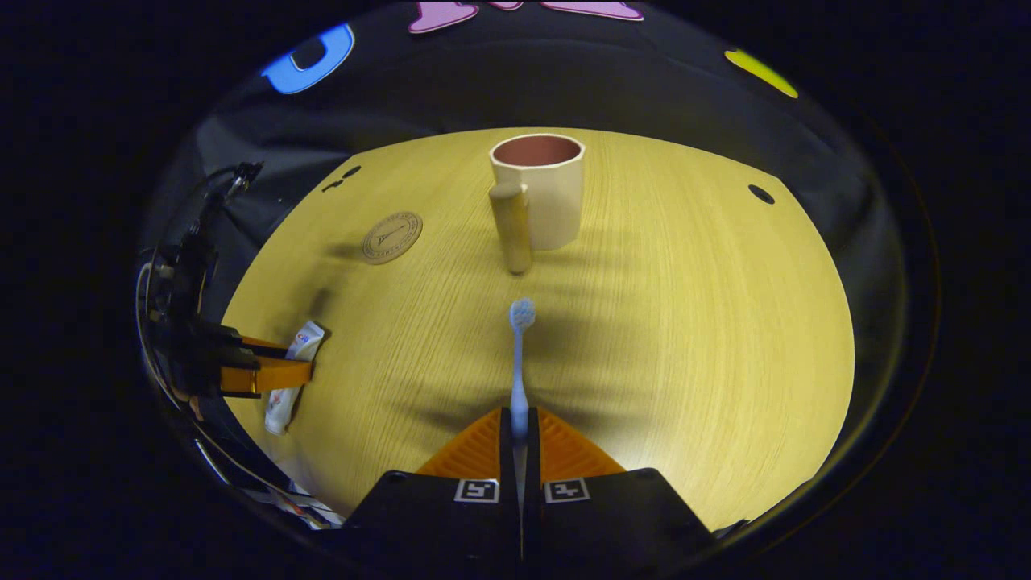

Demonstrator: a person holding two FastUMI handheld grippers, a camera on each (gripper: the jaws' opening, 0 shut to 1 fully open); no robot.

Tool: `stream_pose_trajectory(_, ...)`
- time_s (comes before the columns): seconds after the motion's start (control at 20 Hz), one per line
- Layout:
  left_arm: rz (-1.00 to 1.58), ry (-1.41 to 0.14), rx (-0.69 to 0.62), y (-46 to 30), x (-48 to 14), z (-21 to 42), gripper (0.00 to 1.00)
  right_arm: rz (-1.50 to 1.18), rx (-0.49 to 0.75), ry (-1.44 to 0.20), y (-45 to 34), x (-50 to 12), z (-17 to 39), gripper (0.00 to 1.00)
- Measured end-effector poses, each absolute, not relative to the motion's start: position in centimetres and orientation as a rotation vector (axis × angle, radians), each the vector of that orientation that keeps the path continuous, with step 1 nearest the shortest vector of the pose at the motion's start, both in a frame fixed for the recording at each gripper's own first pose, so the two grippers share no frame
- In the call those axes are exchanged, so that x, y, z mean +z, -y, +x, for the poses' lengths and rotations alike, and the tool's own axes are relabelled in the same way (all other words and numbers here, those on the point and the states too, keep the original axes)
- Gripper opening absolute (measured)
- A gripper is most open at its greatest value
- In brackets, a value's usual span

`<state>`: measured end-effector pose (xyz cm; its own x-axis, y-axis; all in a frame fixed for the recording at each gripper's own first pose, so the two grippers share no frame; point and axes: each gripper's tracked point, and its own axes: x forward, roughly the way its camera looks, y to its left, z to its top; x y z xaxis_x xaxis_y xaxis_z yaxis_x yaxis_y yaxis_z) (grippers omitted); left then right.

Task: Put the toothbrush and toothpaste on the desktop into the cup, then pick up the cup and place it on the coaster on the desktop.

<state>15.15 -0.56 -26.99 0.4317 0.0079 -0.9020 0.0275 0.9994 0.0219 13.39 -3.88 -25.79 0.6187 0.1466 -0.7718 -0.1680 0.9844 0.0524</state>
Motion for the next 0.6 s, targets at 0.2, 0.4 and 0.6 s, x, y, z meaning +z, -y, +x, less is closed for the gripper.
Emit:
stream_pose_trajectory(0.2,-0.035,-1.041,-0.011,1.3,-24.0,15.1,0.33,-0.019,0.192,-0.835,5.2,-24.0,12.5,0.06)
stream_pose_trajectory(0.4,-0.075,-0.954,-0.049,2.8,-20.9,16.3,0.32,-0.051,0.202,-0.785,6.2,-22.4,12.3,0.06)
stream_pose_trajectory(0.6,-0.108,-0.925,-0.06,3.6,-21.3,16.9,0.3,-0.011,0.196,-0.776,6.5,-21.7,12.3,0.06)
